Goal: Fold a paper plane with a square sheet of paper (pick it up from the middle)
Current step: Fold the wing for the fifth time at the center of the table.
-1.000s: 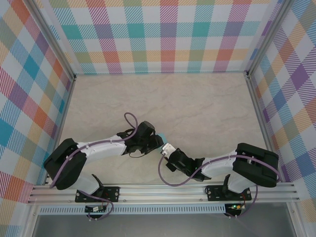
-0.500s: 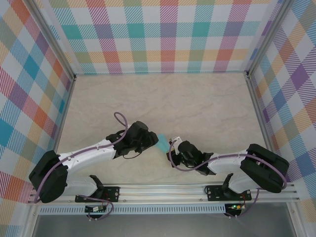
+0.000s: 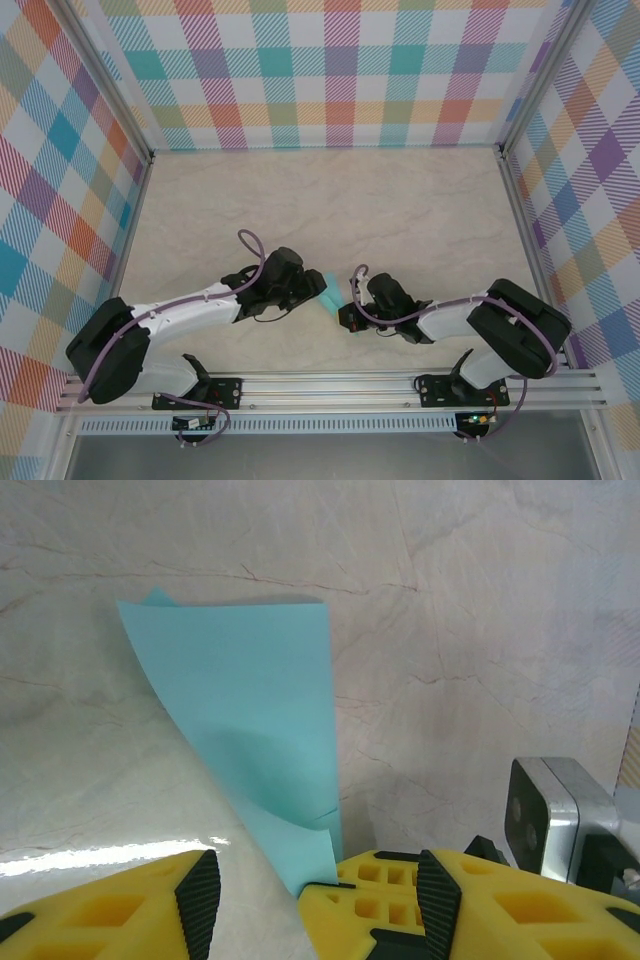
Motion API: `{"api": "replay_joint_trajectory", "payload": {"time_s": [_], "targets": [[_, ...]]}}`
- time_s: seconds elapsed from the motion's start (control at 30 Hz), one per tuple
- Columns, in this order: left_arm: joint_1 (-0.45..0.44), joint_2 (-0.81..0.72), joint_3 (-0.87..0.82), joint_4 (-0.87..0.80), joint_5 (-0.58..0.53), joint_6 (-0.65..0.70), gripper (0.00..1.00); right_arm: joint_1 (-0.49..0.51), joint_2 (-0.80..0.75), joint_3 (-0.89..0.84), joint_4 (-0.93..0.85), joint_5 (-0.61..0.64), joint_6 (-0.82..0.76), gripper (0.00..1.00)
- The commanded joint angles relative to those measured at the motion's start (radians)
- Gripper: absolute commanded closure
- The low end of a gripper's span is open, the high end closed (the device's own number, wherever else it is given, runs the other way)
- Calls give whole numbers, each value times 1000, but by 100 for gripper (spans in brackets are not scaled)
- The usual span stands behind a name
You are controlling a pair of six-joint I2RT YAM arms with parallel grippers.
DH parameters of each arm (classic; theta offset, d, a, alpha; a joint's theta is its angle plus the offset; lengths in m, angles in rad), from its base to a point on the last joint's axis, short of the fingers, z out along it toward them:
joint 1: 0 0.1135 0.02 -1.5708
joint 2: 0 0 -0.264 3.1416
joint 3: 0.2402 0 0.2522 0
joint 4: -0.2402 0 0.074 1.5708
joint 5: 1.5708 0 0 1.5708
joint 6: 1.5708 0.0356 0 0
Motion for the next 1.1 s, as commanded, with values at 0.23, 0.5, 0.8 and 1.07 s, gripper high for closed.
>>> {"api": "replay_joint_trajectory", "payload": {"time_s": [0.23, 0.5, 0.8, 1.07], "targets": [[0, 40, -8, 98, 48, 9, 43, -54, 20, 16, 88, -97, 169, 98], [-3, 100, -6, 173, 101, 22, 42, -105, 54, 7, 150, -134, 269, 96], [-3, 185, 28, 251, 115, 47, 40, -130, 95, 16, 180, -173, 320, 94], [-1, 188, 72, 79, -22, -48, 29, -130, 17, 28, 15, -143, 209, 90]]}}
